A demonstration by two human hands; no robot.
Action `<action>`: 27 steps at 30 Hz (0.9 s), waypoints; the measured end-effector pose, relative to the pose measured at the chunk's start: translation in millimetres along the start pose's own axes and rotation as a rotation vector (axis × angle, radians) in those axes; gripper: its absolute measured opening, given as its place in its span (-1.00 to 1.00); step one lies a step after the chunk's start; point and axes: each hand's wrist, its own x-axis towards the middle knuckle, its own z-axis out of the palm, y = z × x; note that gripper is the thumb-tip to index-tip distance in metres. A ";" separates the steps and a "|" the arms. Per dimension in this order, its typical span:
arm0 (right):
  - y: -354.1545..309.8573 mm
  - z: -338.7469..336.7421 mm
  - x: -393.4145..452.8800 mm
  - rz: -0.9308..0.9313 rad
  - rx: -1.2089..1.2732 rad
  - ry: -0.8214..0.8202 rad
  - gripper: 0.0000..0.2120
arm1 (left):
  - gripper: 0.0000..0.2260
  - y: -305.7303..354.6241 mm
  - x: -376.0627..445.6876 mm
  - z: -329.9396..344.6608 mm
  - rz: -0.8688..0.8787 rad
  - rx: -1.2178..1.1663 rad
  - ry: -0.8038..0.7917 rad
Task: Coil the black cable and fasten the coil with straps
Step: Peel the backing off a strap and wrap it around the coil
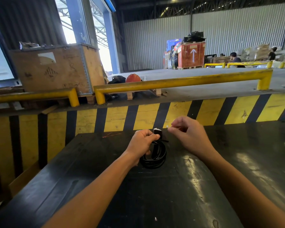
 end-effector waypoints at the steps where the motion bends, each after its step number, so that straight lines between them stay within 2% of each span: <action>1: -7.2 -2.0 -2.9 -0.074 -0.036 -0.016 -0.89 | -0.86 0.6 1.5 0.1 -0.003 0.004 0.024; 4: -19.7 7.4 -15.2 -0.206 -0.240 -0.254 -0.85 | -0.84 5.1 5.0 0.8 -0.020 0.033 0.064; 6: -15.1 16.9 -18.4 -0.270 -0.405 -0.326 -0.82 | -0.83 9.8 6.6 2.4 -0.028 0.058 0.080; 10: -5.1 27.4 -15.5 -0.346 -0.576 -0.319 -0.76 | -0.75 16.4 9.7 5.4 -0.047 0.126 0.134; 15: -5.5 33.7 -15.2 -0.404 -0.633 -0.314 -0.73 | -0.80 21.2 13.7 4.5 -0.102 0.185 0.167; 21: -2.3 38.4 -10.1 -0.223 -0.699 -0.330 -0.82 | -0.85 21.3 14.9 7.9 -0.168 0.143 0.180; 27: 3.2 53.7 -13.7 0.038 -0.447 -0.351 -0.76 | -0.83 17.1 13.0 14.7 -0.149 0.095 0.225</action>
